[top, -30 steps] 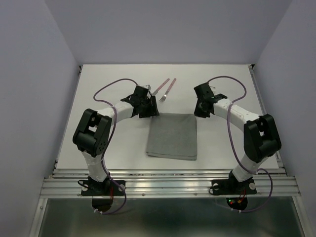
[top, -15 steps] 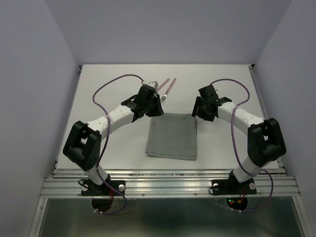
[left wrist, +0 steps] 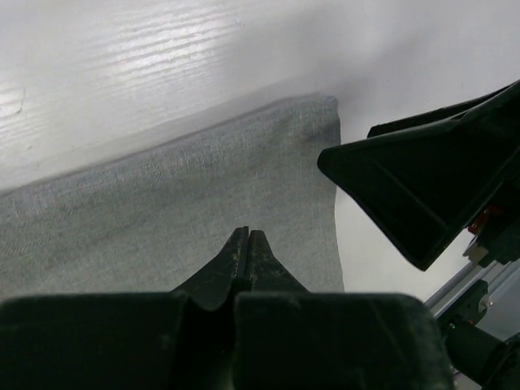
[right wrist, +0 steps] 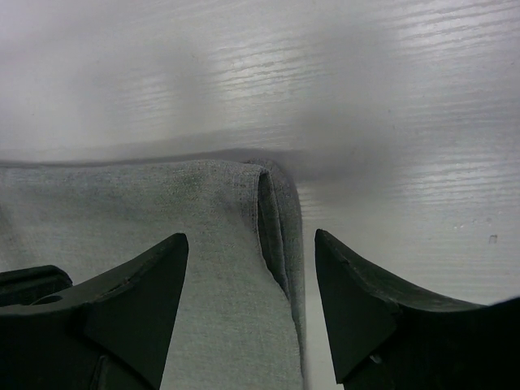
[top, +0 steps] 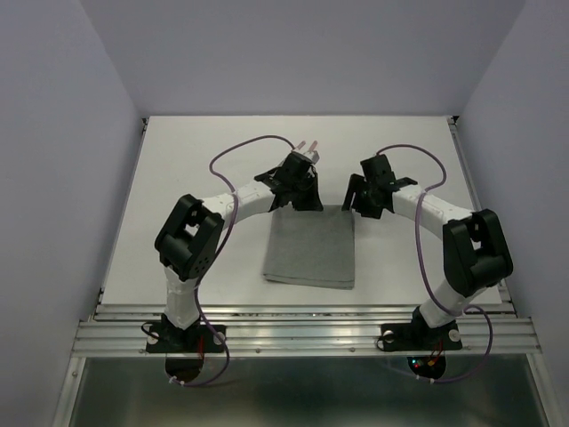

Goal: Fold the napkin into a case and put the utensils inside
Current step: Pick up the lower triangle-folded napkin from the center of the board.

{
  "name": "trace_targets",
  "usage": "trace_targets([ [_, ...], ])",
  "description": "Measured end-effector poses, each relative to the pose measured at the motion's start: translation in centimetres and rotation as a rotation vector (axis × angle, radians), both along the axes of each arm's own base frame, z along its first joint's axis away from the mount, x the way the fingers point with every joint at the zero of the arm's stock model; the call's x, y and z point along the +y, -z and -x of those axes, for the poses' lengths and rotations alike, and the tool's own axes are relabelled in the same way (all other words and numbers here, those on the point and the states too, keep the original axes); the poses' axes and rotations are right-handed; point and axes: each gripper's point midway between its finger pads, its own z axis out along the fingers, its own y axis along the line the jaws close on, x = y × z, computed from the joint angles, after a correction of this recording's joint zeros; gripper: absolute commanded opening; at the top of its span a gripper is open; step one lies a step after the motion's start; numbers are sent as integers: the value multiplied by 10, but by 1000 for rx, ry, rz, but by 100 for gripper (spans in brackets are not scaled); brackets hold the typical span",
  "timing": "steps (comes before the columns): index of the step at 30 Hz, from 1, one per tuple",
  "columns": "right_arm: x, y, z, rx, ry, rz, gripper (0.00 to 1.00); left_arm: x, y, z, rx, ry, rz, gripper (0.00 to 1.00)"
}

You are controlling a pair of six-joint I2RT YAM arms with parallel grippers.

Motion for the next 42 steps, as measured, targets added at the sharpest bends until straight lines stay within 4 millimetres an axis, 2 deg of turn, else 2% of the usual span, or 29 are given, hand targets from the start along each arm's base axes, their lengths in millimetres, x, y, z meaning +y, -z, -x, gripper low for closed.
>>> trace_targets([
  [6, 1, 15, -1, 27, -2, 5, 69, -20, 14, -13, 21, 29, 24, 0],
  [11, 2, 24, -3, 38, -3, 8, 68, -28, 28, -22, 34, 31, 16, 0],
  [16, 4, 28, -6, 38, -5, 6, 66, -28, 43, -23, 57, 30, -4, 0],
  [29, 9, 37, -14, 16, -29, -3, 58, -28, 47, -23, 60, 31, -7, 0],
  [31, 9, 37, -15, 10, -29, -5, 55, -28, 47, -23, 58, 33, -8, 0],
  [35, 10, 39, -17, 4, -28, -7, 37, -28, 49, -22, 56, 36, -10, 0],
  [37, 10, 40, -18, 1, -27, -8, 32, -27, 50, -21, 59, 36, -11, 0],
  [42, 10, 42, -16, 2, -31, -12, 17, -20, 65, -13, 84, 34, -29, 0],
])
